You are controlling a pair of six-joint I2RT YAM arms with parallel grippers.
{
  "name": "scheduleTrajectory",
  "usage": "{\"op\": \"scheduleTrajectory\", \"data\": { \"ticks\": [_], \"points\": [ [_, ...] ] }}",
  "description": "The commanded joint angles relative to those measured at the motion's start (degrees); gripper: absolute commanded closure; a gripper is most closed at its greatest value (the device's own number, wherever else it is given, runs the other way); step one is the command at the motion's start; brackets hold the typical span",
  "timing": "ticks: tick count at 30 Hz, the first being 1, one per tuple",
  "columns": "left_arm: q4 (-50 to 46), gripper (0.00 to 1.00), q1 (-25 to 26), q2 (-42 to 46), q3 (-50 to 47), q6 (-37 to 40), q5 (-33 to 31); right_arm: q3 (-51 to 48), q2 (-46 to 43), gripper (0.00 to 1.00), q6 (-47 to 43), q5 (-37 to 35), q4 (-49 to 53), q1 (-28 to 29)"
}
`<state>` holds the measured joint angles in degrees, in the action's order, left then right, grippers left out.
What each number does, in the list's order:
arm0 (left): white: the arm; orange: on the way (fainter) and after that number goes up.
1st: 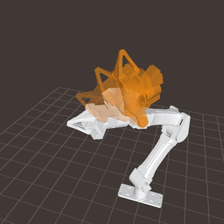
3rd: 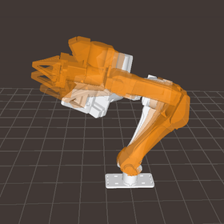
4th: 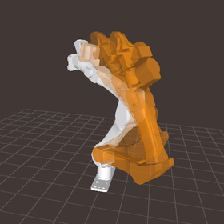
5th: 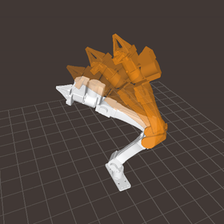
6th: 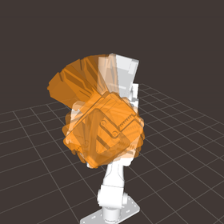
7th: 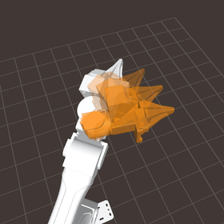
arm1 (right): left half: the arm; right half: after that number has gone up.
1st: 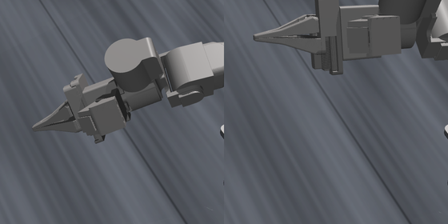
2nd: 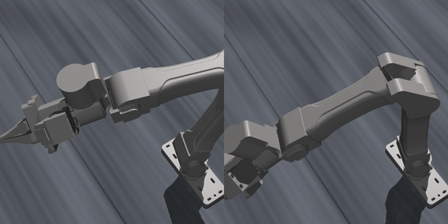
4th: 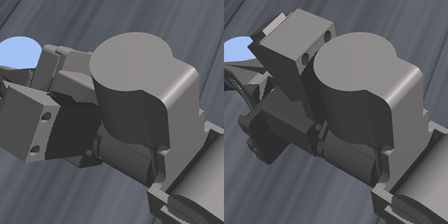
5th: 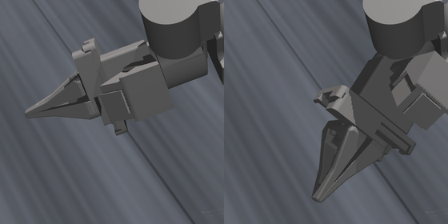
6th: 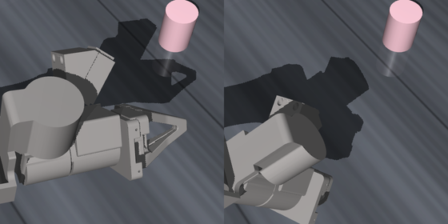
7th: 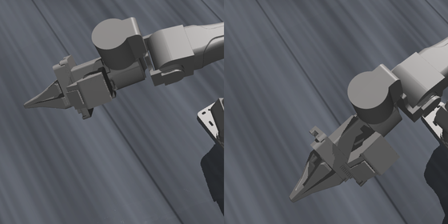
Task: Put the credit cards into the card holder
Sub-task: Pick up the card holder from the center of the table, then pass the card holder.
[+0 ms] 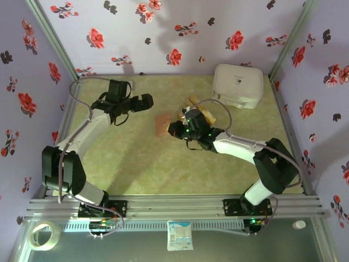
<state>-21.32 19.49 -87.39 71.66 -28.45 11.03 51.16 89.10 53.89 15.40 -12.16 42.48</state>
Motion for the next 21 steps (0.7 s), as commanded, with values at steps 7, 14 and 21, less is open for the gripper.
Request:
{"op": "scheduleTrajectory", "data": {
  "ticks": [7, 14, 21],
  "points": [
    [23.2, 0.0, -3.0, 0.0, -12.4, -16.1, 21.9, -1.9, -2.6, 1.0, -0.3, 6.5, -7.3, -3.5],
    [37.2, 0.05, -6.5, -1.2, -17.9, -25.7, 28.5, -4.5, 3.4, 1.0, 13.7, 11.5, -28.2, -5.1],
    [38.3, 0.12, -6.7, -1.8, -18.1, -26.2, 29.9, -2.8, 8.5, 1.0, 19.7, 12.9, -36.2, -5.0]
  ]
}}
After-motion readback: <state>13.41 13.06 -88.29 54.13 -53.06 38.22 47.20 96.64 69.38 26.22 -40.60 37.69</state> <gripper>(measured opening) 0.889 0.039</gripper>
